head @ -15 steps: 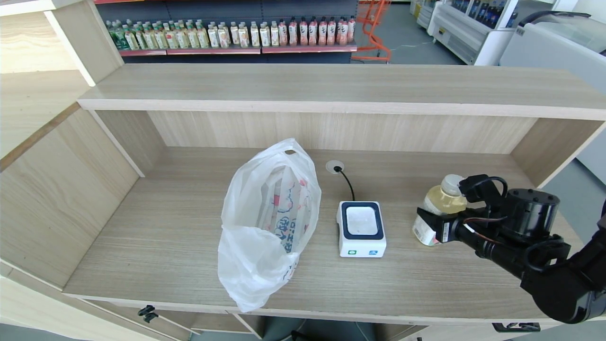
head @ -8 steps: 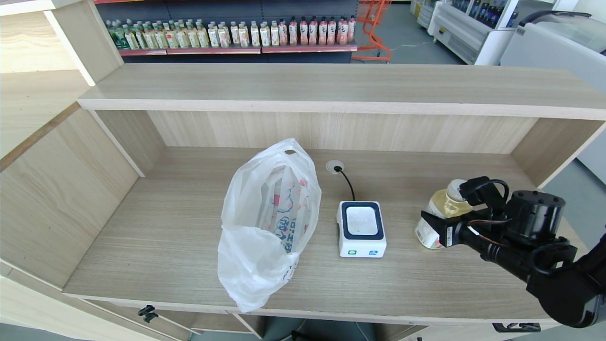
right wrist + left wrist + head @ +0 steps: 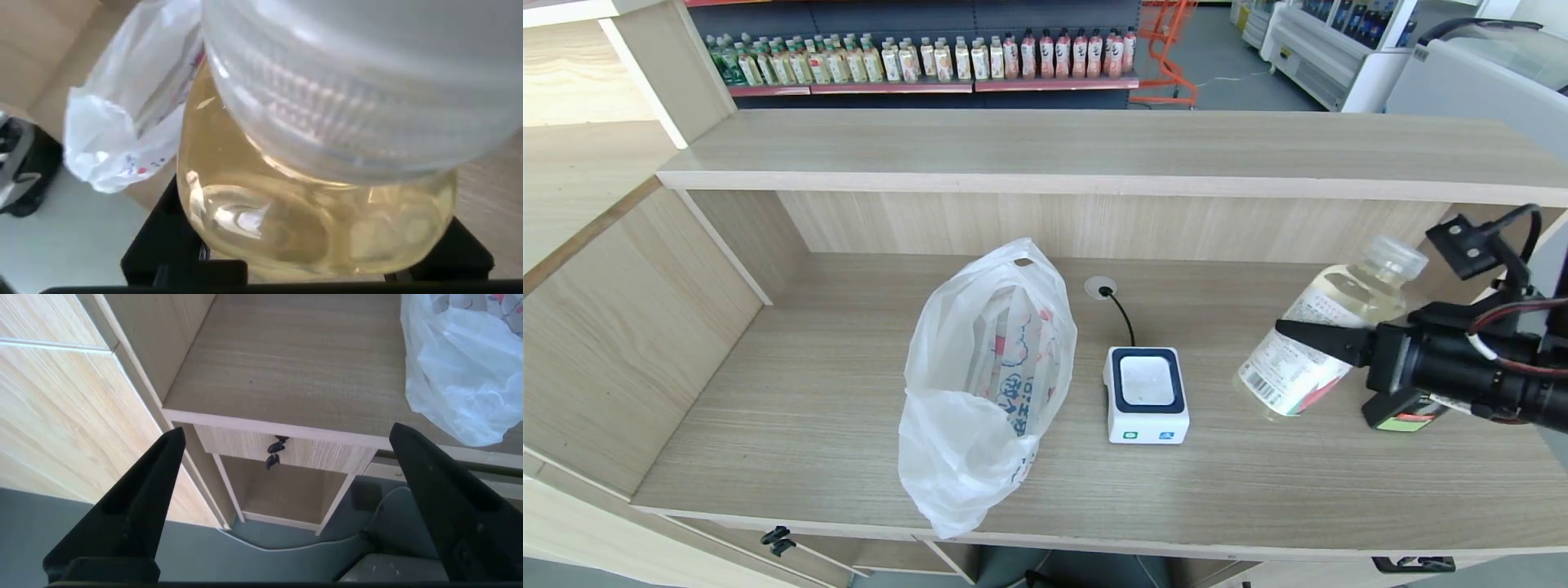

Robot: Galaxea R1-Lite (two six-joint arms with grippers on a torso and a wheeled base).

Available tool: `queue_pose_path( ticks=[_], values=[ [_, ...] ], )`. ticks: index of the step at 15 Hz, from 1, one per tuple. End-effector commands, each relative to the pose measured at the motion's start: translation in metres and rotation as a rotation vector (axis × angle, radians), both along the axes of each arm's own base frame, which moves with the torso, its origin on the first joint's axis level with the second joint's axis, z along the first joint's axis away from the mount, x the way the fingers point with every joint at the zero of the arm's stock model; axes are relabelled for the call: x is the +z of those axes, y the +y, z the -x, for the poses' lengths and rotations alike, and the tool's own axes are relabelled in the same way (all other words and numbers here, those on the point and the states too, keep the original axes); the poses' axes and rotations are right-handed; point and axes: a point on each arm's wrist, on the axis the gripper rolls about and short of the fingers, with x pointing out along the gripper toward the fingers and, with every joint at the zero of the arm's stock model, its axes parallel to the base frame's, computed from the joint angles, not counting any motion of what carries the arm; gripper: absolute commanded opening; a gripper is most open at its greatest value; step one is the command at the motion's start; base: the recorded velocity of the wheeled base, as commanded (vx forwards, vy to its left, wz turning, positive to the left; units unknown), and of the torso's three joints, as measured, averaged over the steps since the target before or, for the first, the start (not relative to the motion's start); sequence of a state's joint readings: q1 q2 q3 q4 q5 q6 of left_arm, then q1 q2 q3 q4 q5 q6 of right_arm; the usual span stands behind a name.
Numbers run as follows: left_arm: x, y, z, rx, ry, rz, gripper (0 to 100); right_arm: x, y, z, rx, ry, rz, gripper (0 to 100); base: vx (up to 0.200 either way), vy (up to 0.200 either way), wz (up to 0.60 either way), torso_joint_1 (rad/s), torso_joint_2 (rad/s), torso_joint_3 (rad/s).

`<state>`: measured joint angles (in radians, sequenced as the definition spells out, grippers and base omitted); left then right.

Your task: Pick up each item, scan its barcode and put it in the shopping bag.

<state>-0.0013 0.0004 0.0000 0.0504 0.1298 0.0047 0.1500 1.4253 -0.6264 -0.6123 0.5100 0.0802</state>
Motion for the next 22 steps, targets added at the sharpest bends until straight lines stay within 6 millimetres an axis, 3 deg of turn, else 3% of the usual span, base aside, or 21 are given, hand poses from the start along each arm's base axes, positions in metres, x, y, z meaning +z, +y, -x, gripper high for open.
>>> queue_pose_path(
  ticks=[1,3,10,16,22],
  values=[
    [0.0,0.0,0.0,0.0,0.0,0.0,100,0.04,-0.006,0.054,0.168,-0.109,-0.066,0,0.0,0.0,0.0,0.0,0.0,0.0],
    [0.0,0.0,0.0,0.0,0.0,0.0,100,0.039,-0.003,0.055,0.343,-0.081,-0.085,0,0.0,0.0,0.0,0.0,0.0,0.0],
    [0.0,0.0,0.0,0.002,0.0,0.0,100,0.029,0.009,0.058,0.682,0.041,-0.158,0,0.0,0.0,0.0,0.0,0.0,0.0],
    [0.0,0.0,0.0,0.0,0.0,0.0,100,0.026,0.018,0.051,0.729,0.091,-0.175,0,0.0,0.0,0.0,0.0,0.0,0.0],
    [0.0,0.0,0.0,0.0,0.0,0.0,100,0.036,0.024,0.05,0.767,0.126,-0.209,0,0.0,0.0,0.0,0.0,0.0,0.0]
  ],
)
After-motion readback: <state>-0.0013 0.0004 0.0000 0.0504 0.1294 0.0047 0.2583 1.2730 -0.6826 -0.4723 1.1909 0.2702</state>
